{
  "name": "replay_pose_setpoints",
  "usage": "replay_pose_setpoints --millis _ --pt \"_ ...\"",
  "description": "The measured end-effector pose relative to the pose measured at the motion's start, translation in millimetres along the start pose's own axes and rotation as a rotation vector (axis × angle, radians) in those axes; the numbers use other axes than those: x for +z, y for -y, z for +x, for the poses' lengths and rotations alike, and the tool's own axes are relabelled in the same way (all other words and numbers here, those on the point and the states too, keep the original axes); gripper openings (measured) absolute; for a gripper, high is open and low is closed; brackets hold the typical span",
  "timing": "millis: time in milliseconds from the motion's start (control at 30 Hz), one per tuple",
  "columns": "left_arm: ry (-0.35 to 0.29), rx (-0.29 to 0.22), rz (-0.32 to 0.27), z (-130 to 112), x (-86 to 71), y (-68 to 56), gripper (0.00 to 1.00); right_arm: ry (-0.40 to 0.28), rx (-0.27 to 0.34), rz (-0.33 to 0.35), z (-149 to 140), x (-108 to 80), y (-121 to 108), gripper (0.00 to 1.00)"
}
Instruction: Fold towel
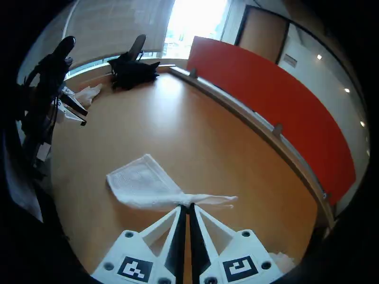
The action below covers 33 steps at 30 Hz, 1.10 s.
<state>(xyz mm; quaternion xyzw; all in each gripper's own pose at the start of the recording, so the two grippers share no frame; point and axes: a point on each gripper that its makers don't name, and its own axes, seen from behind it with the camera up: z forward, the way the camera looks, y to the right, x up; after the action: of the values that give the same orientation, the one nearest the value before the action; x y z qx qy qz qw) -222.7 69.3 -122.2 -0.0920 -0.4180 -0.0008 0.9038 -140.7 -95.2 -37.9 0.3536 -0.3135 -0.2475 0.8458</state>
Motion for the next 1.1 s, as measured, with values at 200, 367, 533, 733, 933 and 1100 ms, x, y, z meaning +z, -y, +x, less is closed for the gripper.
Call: replay_pose_setpoints --millis 200,367,533,733,933,1100 --pt "-0.004 -0.002 -0.002 1.8 -1.4 -1.0 0.64 -0.005 -0.016 0.023 4.8 4.3 8.2 0.04" --pt "-0.012 0.0 -0.002 4.9 -3.3 -0.9 0.64 -0.009 -0.032 0.052 10.4 11.8 21.1 0.04" --pt "-0.019 -0.005 -0.005 8.3 -5.2 -0.7 0.64 -0.01 -0.047 0.086 16.1 22.2 38.2 0.04" --pt "-0.026 -0.009 -0.006 10.4 -7.9 0.7 0.64 -0.011 -0.062 0.142 22.7 36.9 64.1 0.04" --pt "-0.034 -0.018 -0.001 11.0 -12.2 4.2 0.63 -0.005 -0.076 0.186 25.8 49.7 84.1 0.04" --pt "-0.04 -0.026 0.007 10.2 -17.1 8.9 0.64 0.004 -0.086 0.218 25.5 58.0 97.1 0.04"
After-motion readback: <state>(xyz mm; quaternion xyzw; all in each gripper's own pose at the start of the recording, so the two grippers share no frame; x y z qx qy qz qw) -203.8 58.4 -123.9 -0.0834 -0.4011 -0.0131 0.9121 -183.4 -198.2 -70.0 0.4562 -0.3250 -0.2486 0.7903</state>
